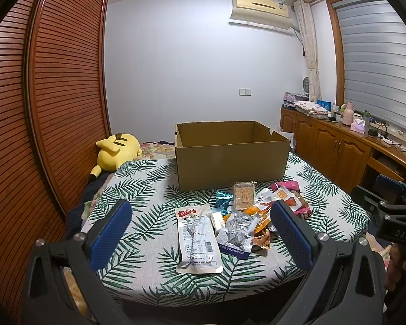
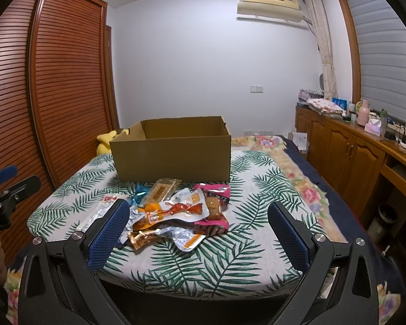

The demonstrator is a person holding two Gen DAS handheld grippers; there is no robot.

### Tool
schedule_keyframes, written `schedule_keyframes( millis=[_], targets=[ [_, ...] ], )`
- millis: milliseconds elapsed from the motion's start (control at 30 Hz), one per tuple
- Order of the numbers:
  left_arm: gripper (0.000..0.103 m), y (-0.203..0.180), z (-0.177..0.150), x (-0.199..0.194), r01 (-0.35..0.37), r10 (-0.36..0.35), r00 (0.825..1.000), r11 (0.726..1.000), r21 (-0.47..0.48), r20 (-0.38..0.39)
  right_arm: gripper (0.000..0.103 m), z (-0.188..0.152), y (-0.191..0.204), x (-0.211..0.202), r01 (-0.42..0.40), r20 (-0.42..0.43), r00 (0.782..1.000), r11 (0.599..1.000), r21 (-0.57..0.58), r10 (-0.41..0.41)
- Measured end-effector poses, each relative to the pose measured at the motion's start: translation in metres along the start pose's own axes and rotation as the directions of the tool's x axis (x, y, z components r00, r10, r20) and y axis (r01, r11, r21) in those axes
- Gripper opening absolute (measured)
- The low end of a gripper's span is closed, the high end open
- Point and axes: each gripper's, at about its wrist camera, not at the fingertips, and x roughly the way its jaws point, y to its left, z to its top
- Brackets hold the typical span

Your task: Organize snacks

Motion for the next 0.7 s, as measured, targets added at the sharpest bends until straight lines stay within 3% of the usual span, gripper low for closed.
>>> schedule_keyframes(
  millis=[700],
  targets=[
    [0.103, 0.0002, 0.0028, -0.0003, 0.000, 0.000, 1.000, 1.000, 0.001, -0.001, 0.103, 0.0001, 0.0006, 0.0002, 0.000, 0.000, 1.000, 1.000, 0.001, 0.000]
  ],
)
